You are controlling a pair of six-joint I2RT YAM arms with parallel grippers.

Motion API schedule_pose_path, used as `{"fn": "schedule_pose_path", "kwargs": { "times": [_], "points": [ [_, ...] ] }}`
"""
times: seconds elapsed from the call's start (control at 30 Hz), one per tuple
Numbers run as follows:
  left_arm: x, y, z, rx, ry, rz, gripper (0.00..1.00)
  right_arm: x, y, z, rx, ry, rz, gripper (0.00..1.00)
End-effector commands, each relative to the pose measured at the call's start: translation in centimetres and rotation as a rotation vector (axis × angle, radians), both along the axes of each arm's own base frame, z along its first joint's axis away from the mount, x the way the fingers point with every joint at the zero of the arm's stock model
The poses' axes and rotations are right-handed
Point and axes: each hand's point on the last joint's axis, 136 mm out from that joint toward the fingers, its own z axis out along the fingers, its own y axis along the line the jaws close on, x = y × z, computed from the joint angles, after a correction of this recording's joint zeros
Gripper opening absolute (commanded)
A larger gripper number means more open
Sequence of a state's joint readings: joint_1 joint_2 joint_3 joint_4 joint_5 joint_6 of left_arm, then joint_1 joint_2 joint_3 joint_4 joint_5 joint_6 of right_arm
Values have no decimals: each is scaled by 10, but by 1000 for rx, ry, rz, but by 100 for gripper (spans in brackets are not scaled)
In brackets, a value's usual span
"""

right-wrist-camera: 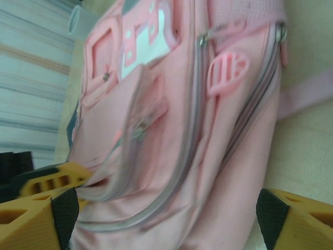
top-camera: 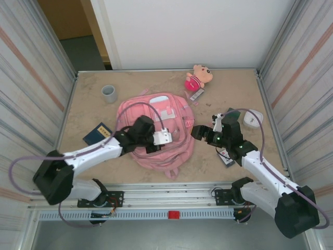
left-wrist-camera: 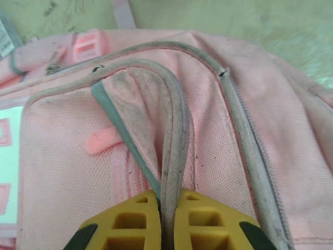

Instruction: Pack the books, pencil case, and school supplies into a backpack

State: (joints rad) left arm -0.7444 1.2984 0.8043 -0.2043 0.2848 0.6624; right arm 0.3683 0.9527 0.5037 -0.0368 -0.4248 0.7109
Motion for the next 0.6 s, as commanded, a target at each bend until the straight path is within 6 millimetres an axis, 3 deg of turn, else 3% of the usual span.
{"fn": "schedule_pose_path", "kwargs": {
  "times": [0.0, 0.27, 0.43, 0.57],
  "points": [
    [-20, 4, 75, -220, 40, -159, 0, 10, 7, 22, 22, -149, 90, 90],
    [-24, 53, 144, -397, 84, -218, 0, 18, 15, 33, 20, -318, 251, 87],
    [-25, 65, 163, -443, 80, -248, 0, 22, 11, 22, -23, -346, 286, 87],
    [-23, 66, 166, -459, 86, -258, 0, 26, 19, 17, 40, -337, 344, 82]
  ]
}}
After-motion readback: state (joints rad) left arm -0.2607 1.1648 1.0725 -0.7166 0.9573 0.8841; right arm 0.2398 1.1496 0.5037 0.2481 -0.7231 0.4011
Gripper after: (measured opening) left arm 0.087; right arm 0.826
